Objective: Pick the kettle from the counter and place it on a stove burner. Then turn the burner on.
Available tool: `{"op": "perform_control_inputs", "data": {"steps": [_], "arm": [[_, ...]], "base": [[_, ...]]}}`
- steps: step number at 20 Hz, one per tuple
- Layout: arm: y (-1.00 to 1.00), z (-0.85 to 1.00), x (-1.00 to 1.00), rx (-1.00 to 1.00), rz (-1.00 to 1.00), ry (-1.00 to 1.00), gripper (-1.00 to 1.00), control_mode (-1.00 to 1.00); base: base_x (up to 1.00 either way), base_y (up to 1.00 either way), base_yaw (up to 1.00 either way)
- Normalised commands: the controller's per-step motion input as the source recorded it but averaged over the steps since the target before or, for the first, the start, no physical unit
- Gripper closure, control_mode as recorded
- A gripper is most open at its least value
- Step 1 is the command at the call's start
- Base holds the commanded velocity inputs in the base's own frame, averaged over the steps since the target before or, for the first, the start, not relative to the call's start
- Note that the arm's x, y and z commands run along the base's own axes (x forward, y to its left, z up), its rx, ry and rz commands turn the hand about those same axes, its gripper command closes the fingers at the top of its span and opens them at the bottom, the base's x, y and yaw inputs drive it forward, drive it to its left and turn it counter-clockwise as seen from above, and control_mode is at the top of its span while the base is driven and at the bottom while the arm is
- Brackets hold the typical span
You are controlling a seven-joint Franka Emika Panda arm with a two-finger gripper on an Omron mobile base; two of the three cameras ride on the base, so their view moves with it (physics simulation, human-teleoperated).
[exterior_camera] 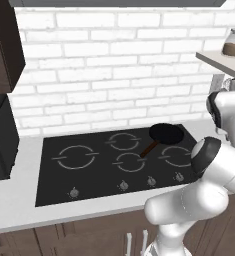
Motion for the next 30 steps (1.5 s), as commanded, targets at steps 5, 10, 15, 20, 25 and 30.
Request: {"op": "perform_control_inputs", "data": {"steps": [5,10,15,20,25,30], "arm": [[-0.12,-0.01,0.07,0.00,0.38,-0.03,-1.00,-1.00],[-0.24,-0.16,0.05,0.02,0.31,-0.04,-1.00,-1.00],[-0.43,-0.20,0.08,0.11,0.25,-0.06,-1.00,-1.00],[-0.54,-0.19,0.14,0.13,0.15,-0.02,-1.00,-1.00],[-0.57,-0.01,0.05,0.11,0.01,-0.01,-1.00,-1.00],[-0.23,0.01,0.04,0.03,-0.01,0.00,-1.00,-1.00]], "base": [[0.00,0.00,0.00],[0.00,0.00,0.00],[0.00,0.00,0.00],[0.00,0.00,0.00],[0.00,0.00,0.00],[0.00,0.00,0.00]]}}
